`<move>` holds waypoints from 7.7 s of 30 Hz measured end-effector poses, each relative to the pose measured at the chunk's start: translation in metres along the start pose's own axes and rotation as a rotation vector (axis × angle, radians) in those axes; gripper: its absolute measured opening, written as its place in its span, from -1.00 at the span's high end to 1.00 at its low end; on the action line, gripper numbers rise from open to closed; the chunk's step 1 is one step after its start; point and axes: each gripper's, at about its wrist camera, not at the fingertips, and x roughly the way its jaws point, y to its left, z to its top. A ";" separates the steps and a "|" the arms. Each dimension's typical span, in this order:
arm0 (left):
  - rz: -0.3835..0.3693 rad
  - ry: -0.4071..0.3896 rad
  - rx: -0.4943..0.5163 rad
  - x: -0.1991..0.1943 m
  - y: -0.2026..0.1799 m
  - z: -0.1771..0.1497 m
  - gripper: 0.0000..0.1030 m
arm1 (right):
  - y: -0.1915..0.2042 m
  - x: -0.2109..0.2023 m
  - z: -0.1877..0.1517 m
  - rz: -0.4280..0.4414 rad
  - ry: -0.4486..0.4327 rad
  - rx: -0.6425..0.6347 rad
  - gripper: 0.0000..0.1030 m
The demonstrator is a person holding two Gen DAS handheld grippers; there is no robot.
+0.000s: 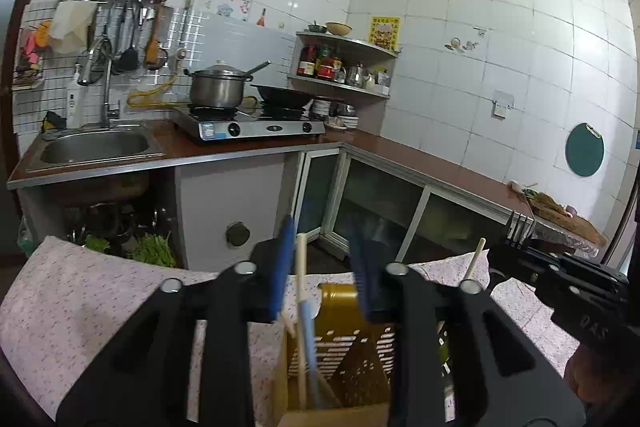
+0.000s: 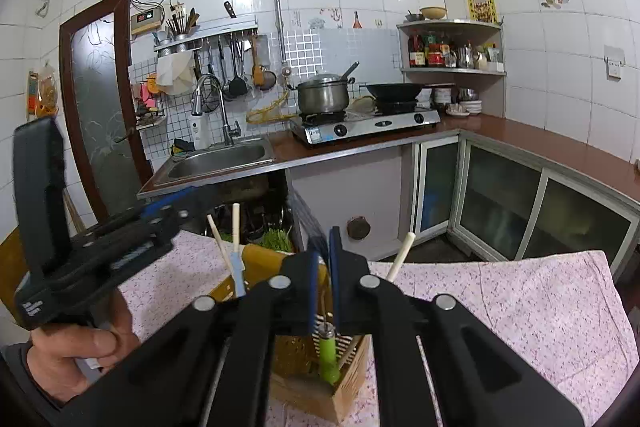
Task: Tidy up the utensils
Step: 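Lower the spatula and fork into the yellow holder and open both grippers, then move both open grippers back down to the chopsticks on the cloth, then close the left gripper on a chopstick while the right gripper closes on another chopstick, then carry both chopsticks over the yellow holder and lower them in, then open both grippers and lift them away from the holder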
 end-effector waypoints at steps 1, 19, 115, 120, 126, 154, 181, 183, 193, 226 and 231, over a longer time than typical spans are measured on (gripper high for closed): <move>0.003 0.001 -0.004 -0.005 0.002 -0.001 0.30 | -0.002 -0.003 0.001 -0.011 -0.016 0.010 -0.03; 0.138 0.062 -0.027 -0.121 0.040 -0.079 0.01 | -0.066 -0.103 -0.081 -0.180 0.005 0.058 -0.07; 0.105 0.735 0.086 0.005 -0.044 -0.160 0.94 | -0.053 -0.065 -0.166 -0.142 0.548 0.121 0.89; 0.047 0.638 0.050 -0.022 -0.045 -0.131 0.94 | -0.043 -0.095 -0.133 -0.084 0.405 0.132 0.89; -0.003 0.449 0.044 -0.070 -0.060 -0.092 0.94 | -0.027 -0.122 -0.101 -0.041 0.247 0.095 0.89; 0.049 -0.035 0.064 -0.006 -0.053 0.089 0.94 | 0.028 -0.027 0.082 -0.054 -0.314 -0.087 0.89; 0.054 -0.086 0.054 0.060 -0.030 0.086 0.94 | 0.024 0.028 0.072 -0.032 -0.348 -0.077 0.89; 0.054 -0.109 0.064 0.057 -0.032 0.087 0.94 | 0.027 0.027 0.072 -0.027 -0.349 -0.084 0.89; 0.073 -0.031 0.032 0.072 -0.014 0.042 0.93 | 0.021 0.029 0.036 -0.036 -0.287 -0.086 0.88; 0.272 -0.014 0.113 -0.053 -0.018 -0.046 -0.47 | -0.065 -0.090 -0.081 -0.239 -0.111 -0.035 -0.18; 0.289 0.070 0.092 -0.086 -0.018 -0.103 -0.49 | -0.106 -0.101 -0.137 -0.254 0.028 0.096 -0.18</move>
